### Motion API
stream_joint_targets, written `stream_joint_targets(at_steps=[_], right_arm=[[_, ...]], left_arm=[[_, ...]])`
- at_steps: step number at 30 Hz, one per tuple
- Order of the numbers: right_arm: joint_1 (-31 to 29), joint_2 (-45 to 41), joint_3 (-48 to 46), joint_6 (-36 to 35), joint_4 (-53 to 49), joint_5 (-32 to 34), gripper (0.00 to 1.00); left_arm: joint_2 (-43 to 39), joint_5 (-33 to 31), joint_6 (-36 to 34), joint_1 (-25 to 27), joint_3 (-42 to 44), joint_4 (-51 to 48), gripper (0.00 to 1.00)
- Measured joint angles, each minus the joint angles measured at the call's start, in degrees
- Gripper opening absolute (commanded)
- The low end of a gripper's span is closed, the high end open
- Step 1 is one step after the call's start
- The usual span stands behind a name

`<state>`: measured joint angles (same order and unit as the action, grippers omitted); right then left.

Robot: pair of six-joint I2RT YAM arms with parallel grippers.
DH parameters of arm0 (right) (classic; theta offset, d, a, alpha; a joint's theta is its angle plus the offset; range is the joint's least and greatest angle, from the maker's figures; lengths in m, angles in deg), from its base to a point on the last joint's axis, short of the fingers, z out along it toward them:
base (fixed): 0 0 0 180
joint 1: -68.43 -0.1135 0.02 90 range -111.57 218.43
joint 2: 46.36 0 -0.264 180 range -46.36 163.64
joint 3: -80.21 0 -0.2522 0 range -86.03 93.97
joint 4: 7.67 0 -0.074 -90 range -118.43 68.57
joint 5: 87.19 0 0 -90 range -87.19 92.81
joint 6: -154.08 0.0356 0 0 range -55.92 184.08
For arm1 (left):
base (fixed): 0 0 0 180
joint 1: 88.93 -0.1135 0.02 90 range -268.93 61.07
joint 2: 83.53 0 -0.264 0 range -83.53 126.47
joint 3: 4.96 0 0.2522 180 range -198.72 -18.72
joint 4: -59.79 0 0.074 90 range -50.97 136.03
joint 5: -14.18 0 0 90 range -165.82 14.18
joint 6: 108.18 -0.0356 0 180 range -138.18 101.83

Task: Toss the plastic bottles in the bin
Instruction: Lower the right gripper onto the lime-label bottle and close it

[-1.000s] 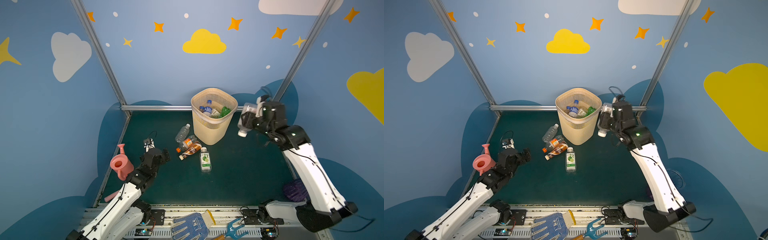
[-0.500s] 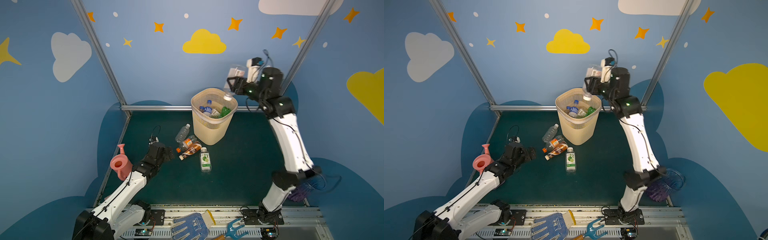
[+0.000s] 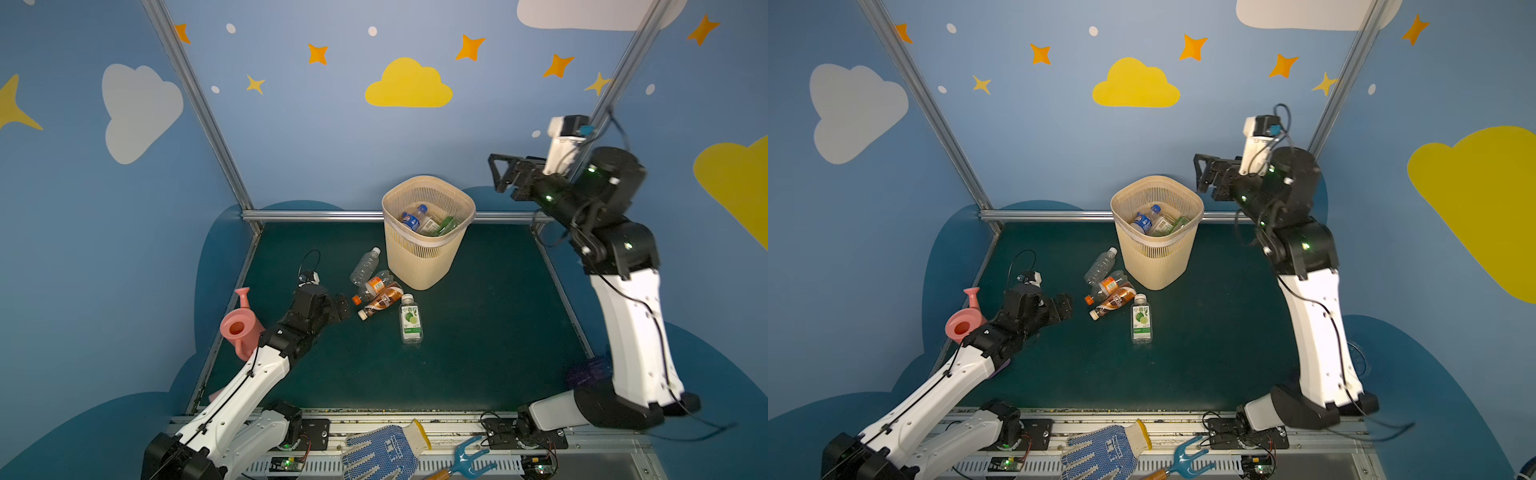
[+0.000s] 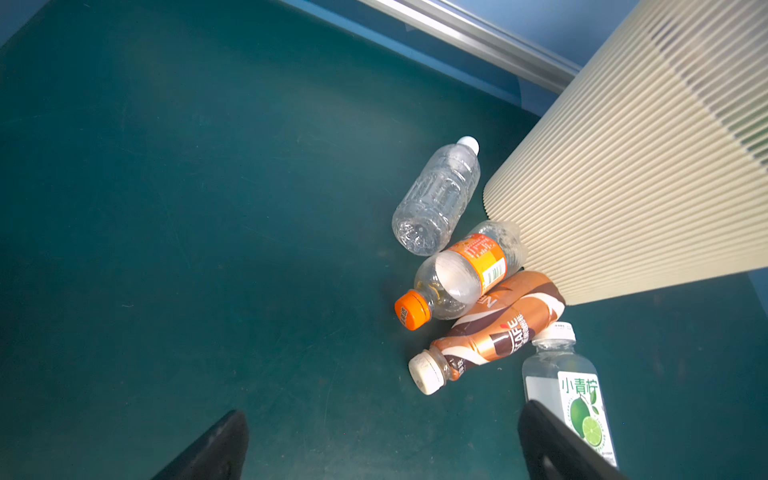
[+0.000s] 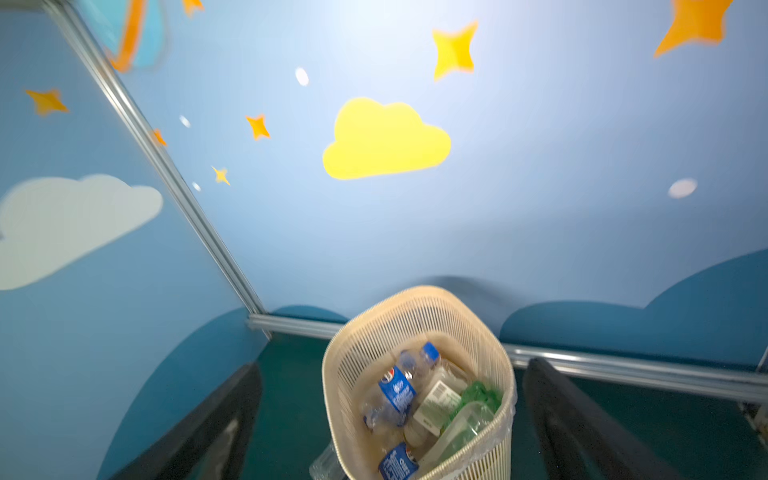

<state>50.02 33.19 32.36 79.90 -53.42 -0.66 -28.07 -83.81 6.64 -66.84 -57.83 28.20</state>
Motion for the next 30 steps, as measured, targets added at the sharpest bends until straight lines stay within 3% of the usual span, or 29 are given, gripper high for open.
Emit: stream_joint_targets(at_steps=[4, 9, 16, 21, 30], right_arm=[[2.8, -9.4, -14.3, 2.1, 5.7, 0.5, 0.98], [4.7, -12.1, -36.2, 6.9, 6.4, 1.5, 0.98], [0.7, -16.1, -62.0, 14.9, 4.6, 2.8, 0.98], [-10.4, -15.1, -68.6, 19.8, 5.9, 5.9, 0.98], [-22.9, 4.4, -64.3, 25.2, 9.3, 8.6, 0.98]], left_arm=[[2.4, 0.0, -2.4, 2.4, -1.0, -1.0, 1.00], [7.5, -0.7, -5.6, 6.8, -4.3, -2.3, 1.00], [13.9, -2.7, -5.7, 9.8, -7.6, -3.6, 1.00], [12.2, -4.6, -3.3, 9.2, -6.3, -2.6, 1.00], [9.8, -6.6, -1.1, 7.0, -4.5, -2.3, 1.00]])
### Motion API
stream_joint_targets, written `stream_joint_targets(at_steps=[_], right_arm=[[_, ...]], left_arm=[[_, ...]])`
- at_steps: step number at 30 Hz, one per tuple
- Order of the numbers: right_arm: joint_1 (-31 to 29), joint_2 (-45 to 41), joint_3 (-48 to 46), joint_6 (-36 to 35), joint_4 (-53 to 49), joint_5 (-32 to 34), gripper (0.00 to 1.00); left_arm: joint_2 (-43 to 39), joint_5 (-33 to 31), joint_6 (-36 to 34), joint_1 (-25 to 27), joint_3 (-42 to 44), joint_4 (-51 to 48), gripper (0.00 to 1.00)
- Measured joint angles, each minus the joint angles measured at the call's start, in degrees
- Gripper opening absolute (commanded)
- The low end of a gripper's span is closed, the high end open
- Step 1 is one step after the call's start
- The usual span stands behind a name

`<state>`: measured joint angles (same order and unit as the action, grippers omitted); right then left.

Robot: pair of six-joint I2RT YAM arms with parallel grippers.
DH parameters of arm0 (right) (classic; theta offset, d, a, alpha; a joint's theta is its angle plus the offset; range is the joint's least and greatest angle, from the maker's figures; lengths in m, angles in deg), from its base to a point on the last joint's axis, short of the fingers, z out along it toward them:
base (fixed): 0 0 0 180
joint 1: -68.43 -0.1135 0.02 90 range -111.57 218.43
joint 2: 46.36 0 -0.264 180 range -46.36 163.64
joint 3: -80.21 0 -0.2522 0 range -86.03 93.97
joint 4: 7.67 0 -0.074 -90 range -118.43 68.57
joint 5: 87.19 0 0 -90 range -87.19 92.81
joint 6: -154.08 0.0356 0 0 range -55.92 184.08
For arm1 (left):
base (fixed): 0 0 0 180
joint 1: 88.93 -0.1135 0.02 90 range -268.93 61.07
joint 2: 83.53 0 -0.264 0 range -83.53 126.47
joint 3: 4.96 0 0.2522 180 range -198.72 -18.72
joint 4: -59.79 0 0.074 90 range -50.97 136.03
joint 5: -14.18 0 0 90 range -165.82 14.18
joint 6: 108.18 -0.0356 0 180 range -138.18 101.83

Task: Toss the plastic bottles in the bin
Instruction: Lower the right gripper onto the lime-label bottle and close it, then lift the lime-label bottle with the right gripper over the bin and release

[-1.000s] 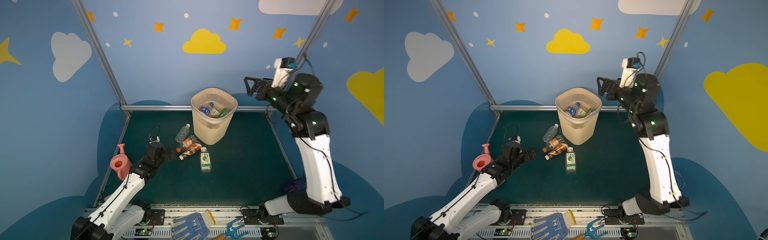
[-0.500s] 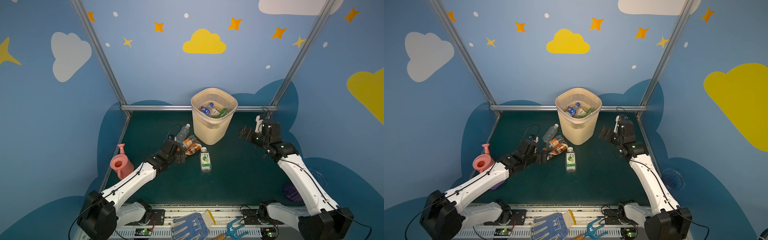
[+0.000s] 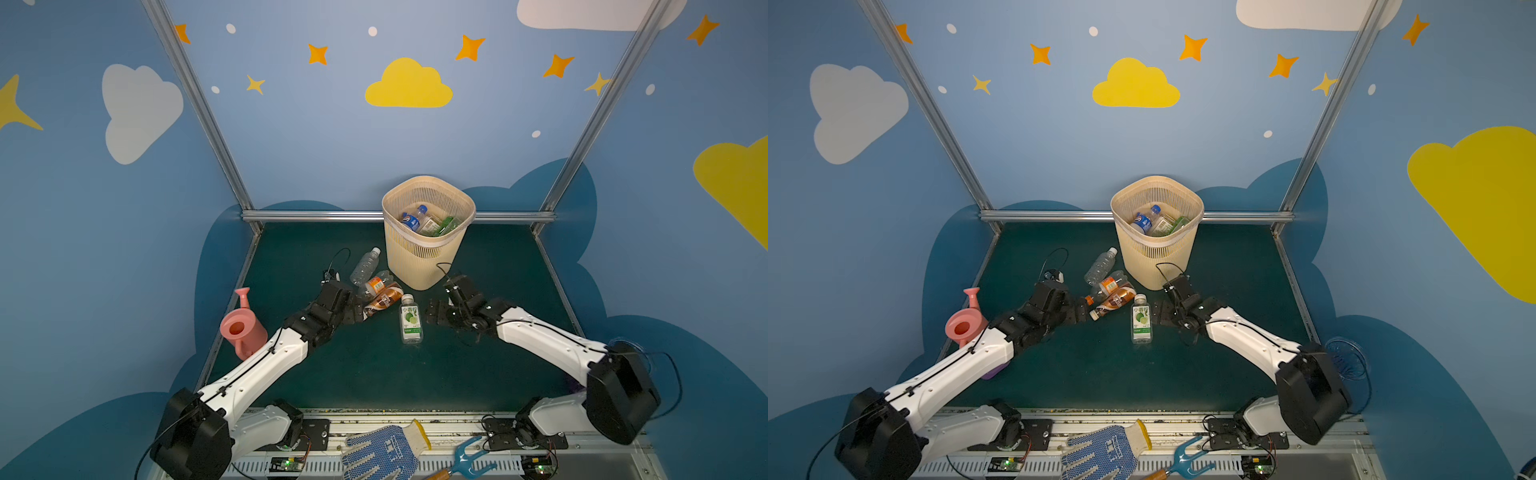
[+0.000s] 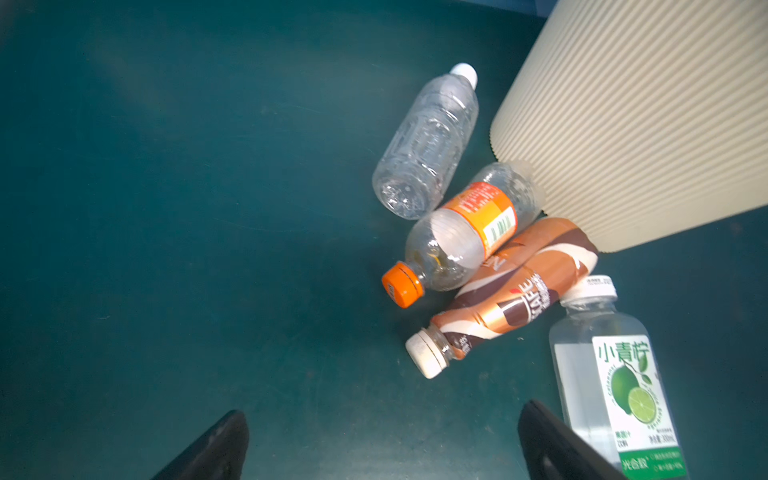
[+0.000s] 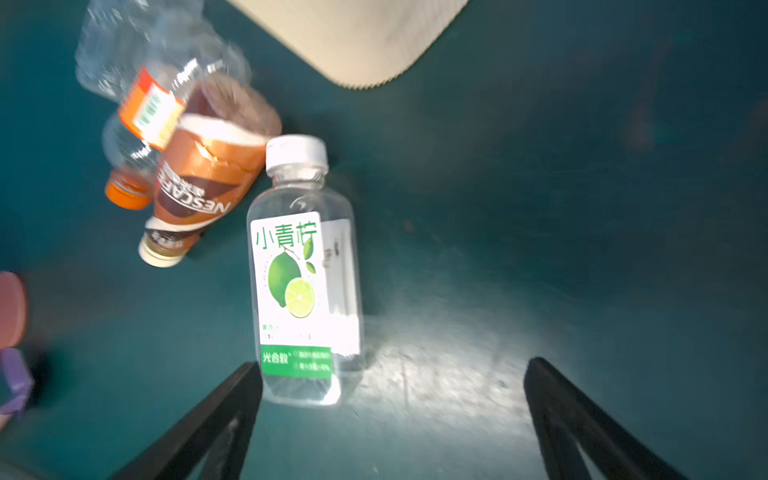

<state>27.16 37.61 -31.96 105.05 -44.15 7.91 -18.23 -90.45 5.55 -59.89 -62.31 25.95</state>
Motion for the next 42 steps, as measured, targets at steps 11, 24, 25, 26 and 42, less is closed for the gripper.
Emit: stream_joint_targets(at_steps=[11, 24, 25, 26, 42], right_arm=[[-4.8, 16.8, 15.5, -0.1, -2.9, 0.0, 0.94], [-6.5, 27.6, 25.7, -3.9, -12.7, 1.6, 0.79], [-6.6, 27.9, 25.9, -4.0, -13.0, 1.6, 0.79], [-6.6, 28.1, 26.0, -4.2, -13.5, 1.5, 0.79], [-6.6, 29.2, 26.5, -7.1, -16.4, 0.1, 0.53]], left_arm=[[-6.0, -1.1, 1.8, -2.8, 4.9, -0.6, 1.00], [-8.3, -1.1, 2.7, -3.8, 7.5, -1.0, 1.00], [-8.4, -1.2, 2.7, -3.8, 7.5, -1.0, 1.00], [-8.5, -1.2, 2.7, -3.8, 7.6, -1.0, 1.00], [-9.4, -1.4, 2.7, -3.9, 7.9, -1.7, 1.00]])
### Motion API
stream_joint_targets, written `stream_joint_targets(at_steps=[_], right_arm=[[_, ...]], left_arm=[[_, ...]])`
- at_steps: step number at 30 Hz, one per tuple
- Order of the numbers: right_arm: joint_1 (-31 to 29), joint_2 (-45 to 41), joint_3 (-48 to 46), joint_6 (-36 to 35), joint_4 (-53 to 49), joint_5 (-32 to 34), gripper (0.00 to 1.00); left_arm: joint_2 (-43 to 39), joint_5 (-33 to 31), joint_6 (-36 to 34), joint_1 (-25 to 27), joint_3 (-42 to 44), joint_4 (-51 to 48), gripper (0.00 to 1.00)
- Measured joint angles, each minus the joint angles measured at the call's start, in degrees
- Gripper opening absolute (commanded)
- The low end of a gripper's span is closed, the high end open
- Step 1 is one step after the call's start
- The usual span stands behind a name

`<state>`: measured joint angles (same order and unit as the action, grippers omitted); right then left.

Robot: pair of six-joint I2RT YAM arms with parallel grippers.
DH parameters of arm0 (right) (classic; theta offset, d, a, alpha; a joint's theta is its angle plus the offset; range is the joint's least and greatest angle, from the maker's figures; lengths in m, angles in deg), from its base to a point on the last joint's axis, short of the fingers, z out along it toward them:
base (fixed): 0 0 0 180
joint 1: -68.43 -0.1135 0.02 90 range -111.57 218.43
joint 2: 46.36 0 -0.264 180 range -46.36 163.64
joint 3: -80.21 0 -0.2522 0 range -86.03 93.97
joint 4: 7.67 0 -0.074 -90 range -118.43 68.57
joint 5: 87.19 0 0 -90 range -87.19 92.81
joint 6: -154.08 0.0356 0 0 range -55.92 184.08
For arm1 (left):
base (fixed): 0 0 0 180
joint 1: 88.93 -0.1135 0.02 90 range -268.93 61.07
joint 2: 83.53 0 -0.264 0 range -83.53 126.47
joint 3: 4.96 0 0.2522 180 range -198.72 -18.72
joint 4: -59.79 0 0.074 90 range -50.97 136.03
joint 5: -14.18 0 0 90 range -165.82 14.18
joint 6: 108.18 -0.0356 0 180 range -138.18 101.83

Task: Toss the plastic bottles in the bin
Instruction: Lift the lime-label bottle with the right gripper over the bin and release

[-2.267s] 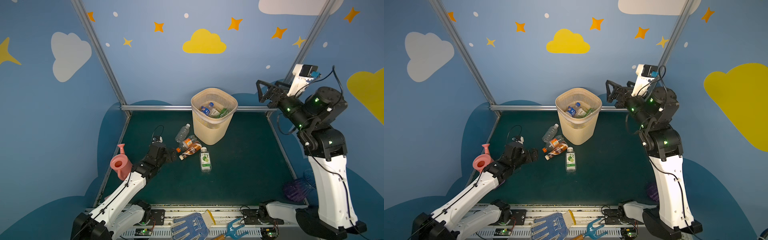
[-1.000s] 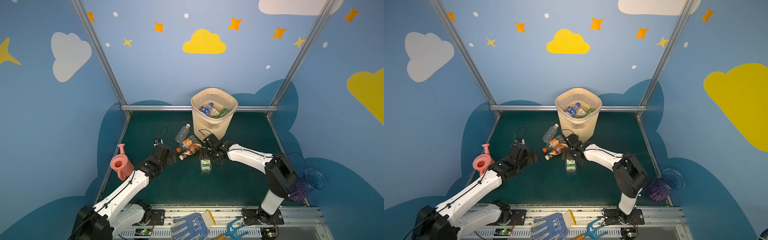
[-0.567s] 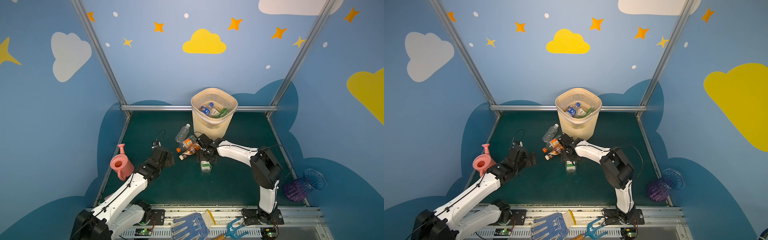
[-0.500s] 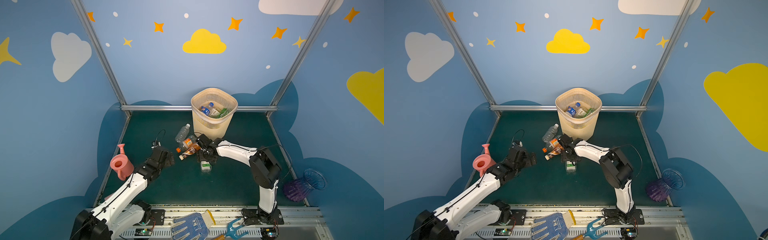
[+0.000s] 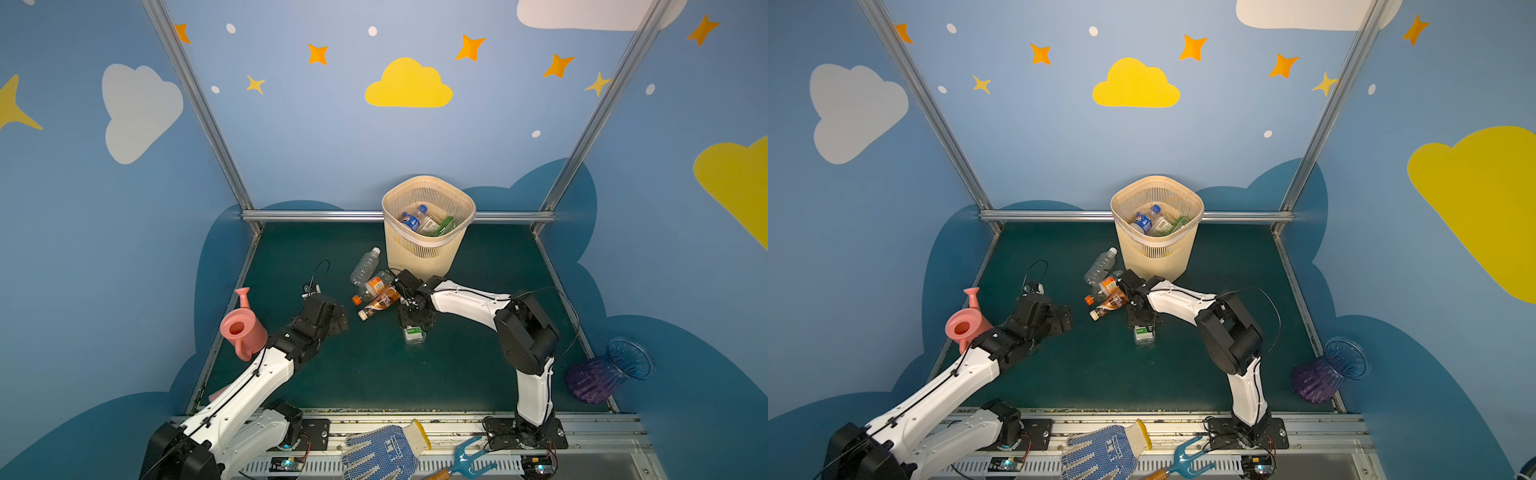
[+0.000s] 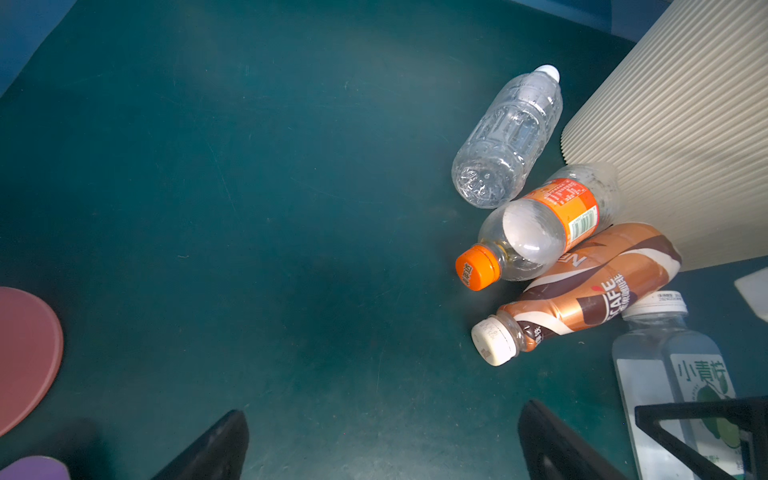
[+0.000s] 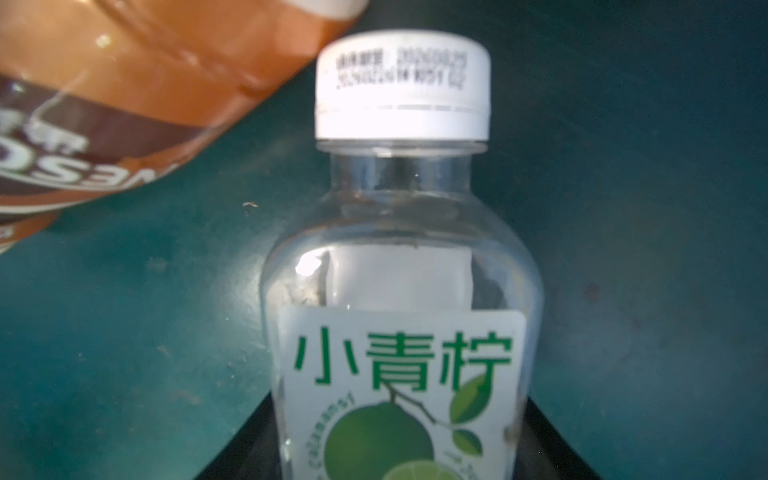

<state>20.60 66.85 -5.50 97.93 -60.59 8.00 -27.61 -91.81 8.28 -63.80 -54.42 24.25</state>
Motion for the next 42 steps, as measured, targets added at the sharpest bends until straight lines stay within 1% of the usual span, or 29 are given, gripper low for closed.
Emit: stream_joint_targets(at_steps=[3, 5, 8, 11, 15, 17, 20, 22, 24, 26, 28, 31, 32, 33, 34, 35, 36, 37, 39, 40, 42], right_arm=[[0.0, -2.1, -0.1, -1.1, -0.7, 0.5, 0.51], [0.0, -6.0, -0.2, -2.1, -1.1, 1.4, 0.51], [0.0, -15.3, 0.3, -4.5, -1.1, 3.0, 0.50], [0.0, -25.1, 3.0, -8.2, 0.0, 5.1, 0.48], [-0.3, -37.5, 7.6, -15.3, 6.3, 8.2, 0.46], [-0.7, -43.2, 10.3, -20.0, 10.9, 9.6, 0.47], [-0.9, -48.2, 13.5, -27.3, 18.4, 11.8, 0.49], [-0.8, -49.6, 15.3, -31.3, 22.7, 12.9, 0.50], [0.3, -49.1, 17.9, -34.1, 25.7, 13.4, 0.51], [3.0, -46.2, 21.1, -35.0, 26.9, 12.3, 0.52], [6.9, -41.8, 23.5, -33.8, 26.8, 9.7, 0.53], [12.7, -31.8, 26.8, -29.9, 24.1, 3.0, 0.59], [14.4, -27.3, 29.0, -28.3, 22.1, 0.7, 0.64], [15.6, -22.7, 31.1, -27.5, 20.1, -1.0, 0.73], [16.6, -17.4, 33.6, -26.6, 17.1, -2.3, 0.85], [17.3, -13.2, 35.5, -26.3, 14.2, -2.6, 0.89], [17.7, -10.0, 36.0, -25.9, 12.1, -2.8, 0.90], [18.1, -8.1, 35.5, -25.5, 10.0, -2.5, 0.93], [18.6, -8.5, 31.6, -25.1, 9.2, -1.2, 0.95], [18.7, -10.2, 30.1, -25.1, 9.0, -0.5, 0.96], [18.6, -13.9, 29.8, -25.3, 8.9, 0.3, 0.97]], left_arm=[[-0.3, 0.0, 0.0, 0.0, 0.0, -0.1, 1.00], [-0.3, -0.1, 0.0, 0.0, 0.0, -0.1, 1.00], [-0.1, -0.1, 0.0, 0.0, 0.0, 0.0, 1.00], [0.9, 0.0, 0.0, -0.1, 0.0, 0.4, 1.00], [3.7, 0.2, 0.0, -0.1, -0.1, 1.0, 1.00], [5.3, 0.5, 0.0, -0.1, -0.6, 1.2, 1.00], [7.5, 1.6, 0.0, -0.1, -2.1, 1.6, 1.00], [8.9, 2.6, 0.0, -0.1, -3.3, 2.0, 1.00], [10.2, 4.0, -0.3, -0.1, -4.5, 2.3, 1.00], [11.5, 5.4, -0.3, -0.1, -5.5, 2.6, 1.00], [12.5, 6.6, -0.3, -0.1, -6.0, 3.1, 1.00], [12.9, 8.0, -0.3, -0.1, -6.1, 3.3, 1.00], [12.9, 8.2, -0.3, 0.0, -6.1, 3.5, 1.00], [12.9, 8.5, -0.3, 0.0, -6.1, 3.6, 1.00], [12.9, 8.7, -0.3, 0.0, -6.1, 3.8, 1.00], [12.9, 8.8, -0.3, 0.0, -6.1, 3.8, 1.00], [12.9, 8.9, -0.5, 0.1, -6.1, 3.8, 1.00], [12.8, 8.8, -0.6, 0.1, -6.1, 3.8, 1.00], [12.5, 8.8, -0.9, 0.1, -6.1, 3.8, 1.00], [12.2, 8.8, -1.0, 0.2, -6.1, 3.8, 1.00], [11.6, 8.7, -1.2, 0.6, -6.1, 3.8, 1.00]])
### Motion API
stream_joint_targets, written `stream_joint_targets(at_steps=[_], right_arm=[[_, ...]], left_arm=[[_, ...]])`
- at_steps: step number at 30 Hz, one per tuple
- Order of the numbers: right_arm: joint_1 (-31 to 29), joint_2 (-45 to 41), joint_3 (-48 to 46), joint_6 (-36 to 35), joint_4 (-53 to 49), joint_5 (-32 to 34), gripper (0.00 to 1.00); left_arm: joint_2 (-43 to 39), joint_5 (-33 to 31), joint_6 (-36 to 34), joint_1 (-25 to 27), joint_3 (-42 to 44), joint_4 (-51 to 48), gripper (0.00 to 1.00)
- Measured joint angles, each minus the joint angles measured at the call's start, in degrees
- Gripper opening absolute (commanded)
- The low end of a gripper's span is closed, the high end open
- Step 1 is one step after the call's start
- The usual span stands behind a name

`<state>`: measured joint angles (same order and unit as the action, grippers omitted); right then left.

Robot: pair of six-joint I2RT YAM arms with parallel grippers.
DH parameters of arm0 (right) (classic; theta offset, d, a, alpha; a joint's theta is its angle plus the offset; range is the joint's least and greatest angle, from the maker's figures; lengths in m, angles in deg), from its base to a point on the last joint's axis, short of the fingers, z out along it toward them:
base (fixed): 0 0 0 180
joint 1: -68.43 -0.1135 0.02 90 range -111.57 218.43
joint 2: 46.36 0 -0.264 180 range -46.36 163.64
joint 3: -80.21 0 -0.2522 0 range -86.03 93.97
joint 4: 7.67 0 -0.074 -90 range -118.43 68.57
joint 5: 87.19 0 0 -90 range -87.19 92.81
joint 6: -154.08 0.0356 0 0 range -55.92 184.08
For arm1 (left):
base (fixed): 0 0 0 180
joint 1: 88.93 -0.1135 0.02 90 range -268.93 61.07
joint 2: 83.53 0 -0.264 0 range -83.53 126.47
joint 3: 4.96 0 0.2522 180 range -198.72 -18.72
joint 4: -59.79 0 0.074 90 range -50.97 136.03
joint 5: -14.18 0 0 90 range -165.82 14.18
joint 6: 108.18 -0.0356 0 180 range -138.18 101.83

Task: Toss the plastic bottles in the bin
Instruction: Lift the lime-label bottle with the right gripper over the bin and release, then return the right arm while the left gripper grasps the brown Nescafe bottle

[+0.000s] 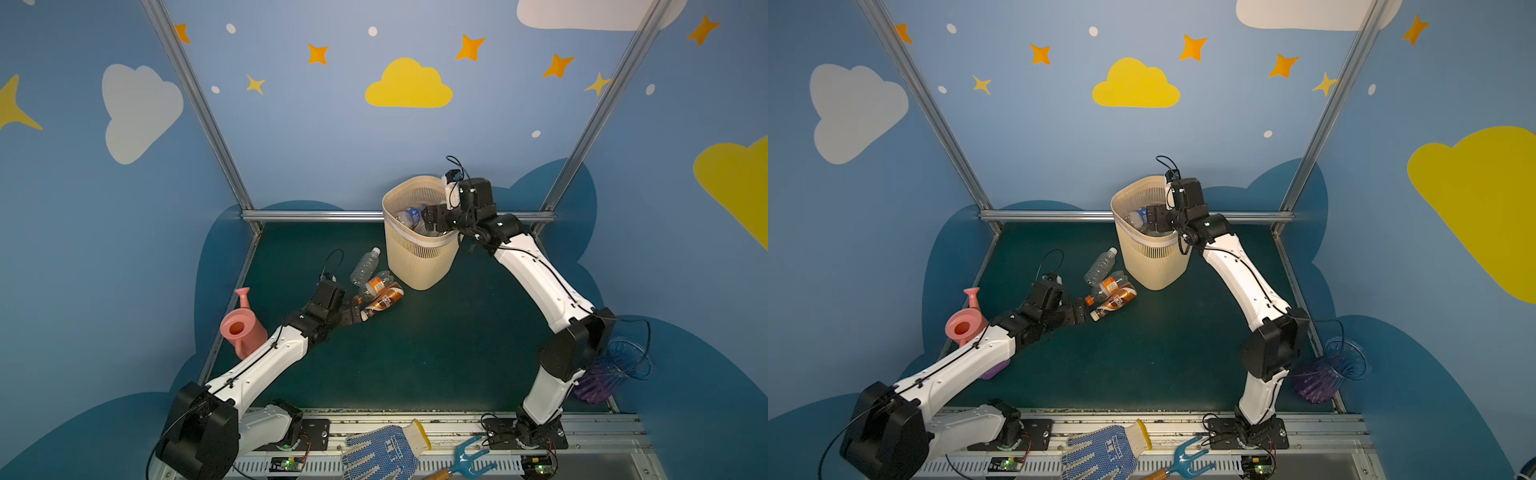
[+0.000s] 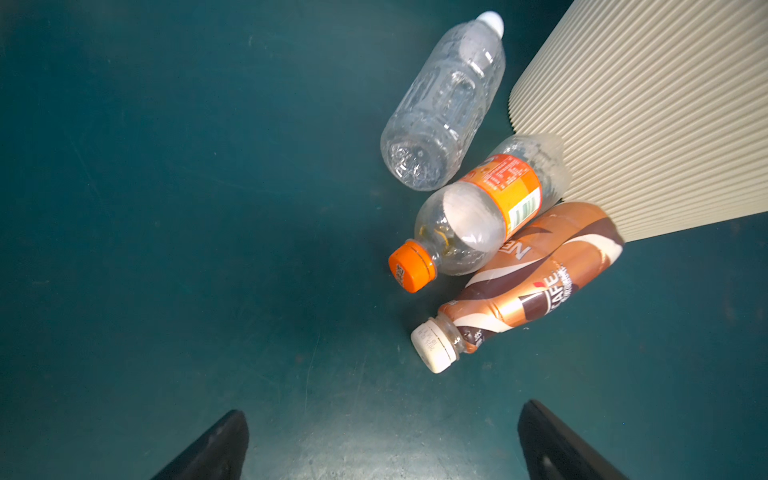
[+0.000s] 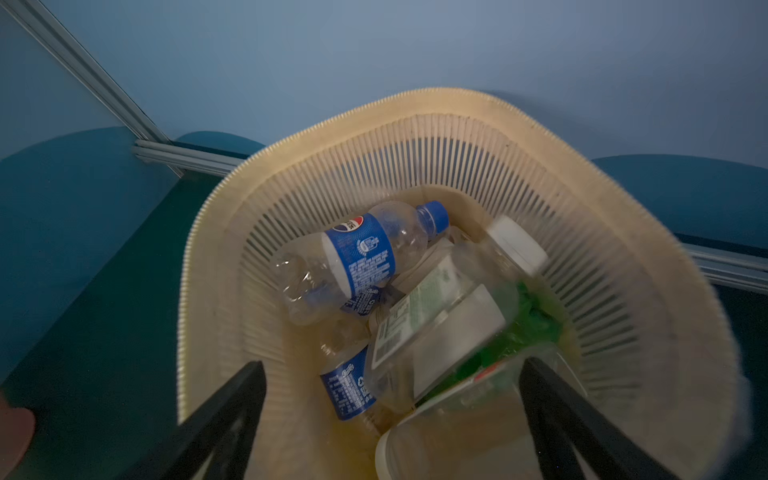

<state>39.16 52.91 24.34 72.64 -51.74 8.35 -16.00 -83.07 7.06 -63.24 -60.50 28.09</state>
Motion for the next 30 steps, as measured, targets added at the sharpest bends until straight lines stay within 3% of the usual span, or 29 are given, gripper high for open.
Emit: stream_joint_targets(at_steps=[5, 10, 16, 22, 30], right_arm=[[-0.6, -16.2, -0.2, -0.5, 5.2, 2.2, 0.97], [1.8, -28.4, -8.7, 0.9, 11.3, 3.6, 0.98], [7.8, -30.7, -26.3, 6.1, 11.6, 3.2, 0.97], [14.6, -35.0, -44.6, 12.8, 8.1, 1.7, 0.98], [20.2, -46.5, -58.1, 19.4, 7.0, 0.1, 0.98]], left_arm=[[0.2, -1.3, -1.5, 3.2, -0.3, 0.4, 1.00], [4.9, -2.4, -4.8, 7.7, -5.3, 0.0, 1.00], [14.1, -2.3, -10.0, 12.4, -13.2, -1.3, 1.00], [22.4, -2.1, -13.7, 13.1, -19.6, -4.0, 0.99], [31.9, -2.1, -18.5, 13.1, -27.9, -6.4, 0.98]])
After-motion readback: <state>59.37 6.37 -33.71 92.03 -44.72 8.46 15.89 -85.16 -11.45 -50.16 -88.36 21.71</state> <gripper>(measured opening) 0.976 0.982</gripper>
